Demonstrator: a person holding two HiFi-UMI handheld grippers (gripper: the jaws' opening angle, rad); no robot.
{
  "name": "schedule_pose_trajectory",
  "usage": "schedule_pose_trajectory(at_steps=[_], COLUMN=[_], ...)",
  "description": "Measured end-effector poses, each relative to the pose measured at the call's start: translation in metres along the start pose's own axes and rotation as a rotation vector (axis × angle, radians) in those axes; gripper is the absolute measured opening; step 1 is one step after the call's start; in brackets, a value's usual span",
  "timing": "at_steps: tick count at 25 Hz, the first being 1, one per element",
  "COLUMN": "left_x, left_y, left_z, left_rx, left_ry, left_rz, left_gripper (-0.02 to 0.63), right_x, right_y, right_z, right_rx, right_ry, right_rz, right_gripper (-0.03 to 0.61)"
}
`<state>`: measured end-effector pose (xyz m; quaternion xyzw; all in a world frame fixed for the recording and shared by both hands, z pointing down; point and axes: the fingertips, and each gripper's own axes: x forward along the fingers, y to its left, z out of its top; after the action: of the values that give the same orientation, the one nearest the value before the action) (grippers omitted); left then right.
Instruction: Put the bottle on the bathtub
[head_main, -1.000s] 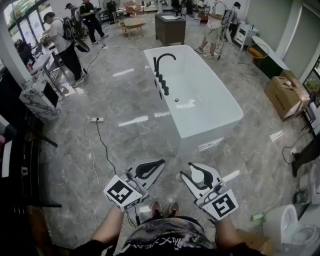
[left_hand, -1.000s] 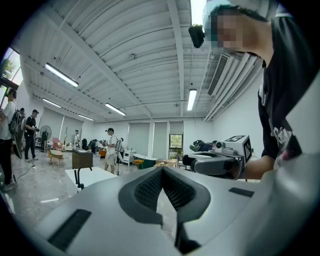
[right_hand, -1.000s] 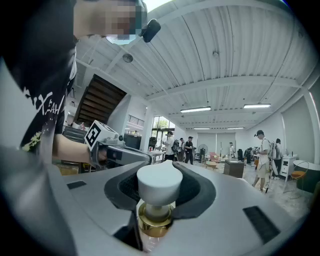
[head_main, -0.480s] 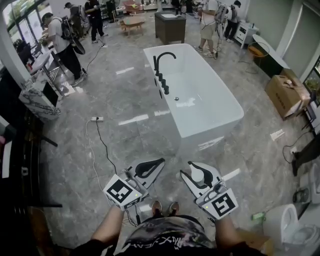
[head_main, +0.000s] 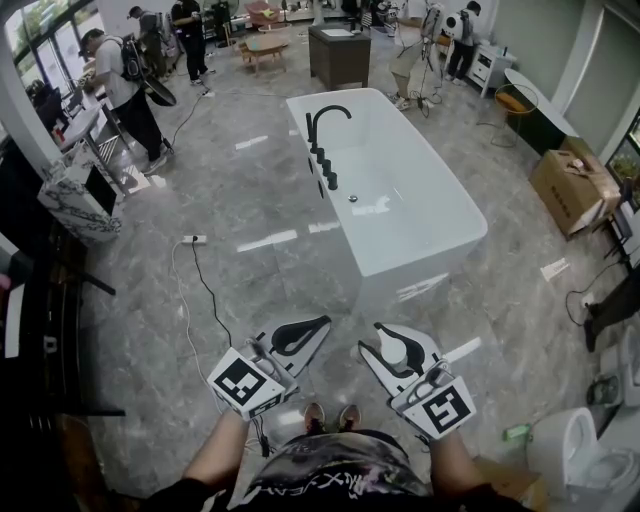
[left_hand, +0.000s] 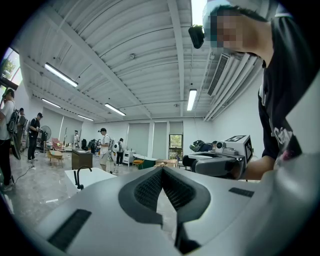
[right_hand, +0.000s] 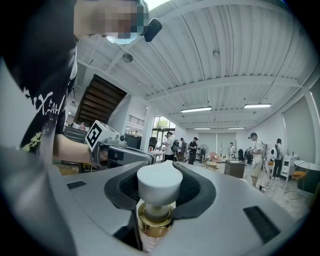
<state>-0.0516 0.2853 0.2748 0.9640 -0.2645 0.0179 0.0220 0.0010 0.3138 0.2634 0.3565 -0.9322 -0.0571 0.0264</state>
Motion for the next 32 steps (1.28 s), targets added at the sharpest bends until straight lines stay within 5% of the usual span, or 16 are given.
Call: schedule_pose_trajectory(at_steps=[32], left_x=[0.044], left_y=[-0.061], left_z=[-0.002], left_rx=[0.041], left_ry=[0.023], left_rz=[0.036], left_gripper=[0.013], right_x=[-0.066], right_y=[-0.033], right_z=[-0.009], right_rx=[0.004], right_ry=[-0.033], right_rz=[0.021], right_gripper=[0.138])
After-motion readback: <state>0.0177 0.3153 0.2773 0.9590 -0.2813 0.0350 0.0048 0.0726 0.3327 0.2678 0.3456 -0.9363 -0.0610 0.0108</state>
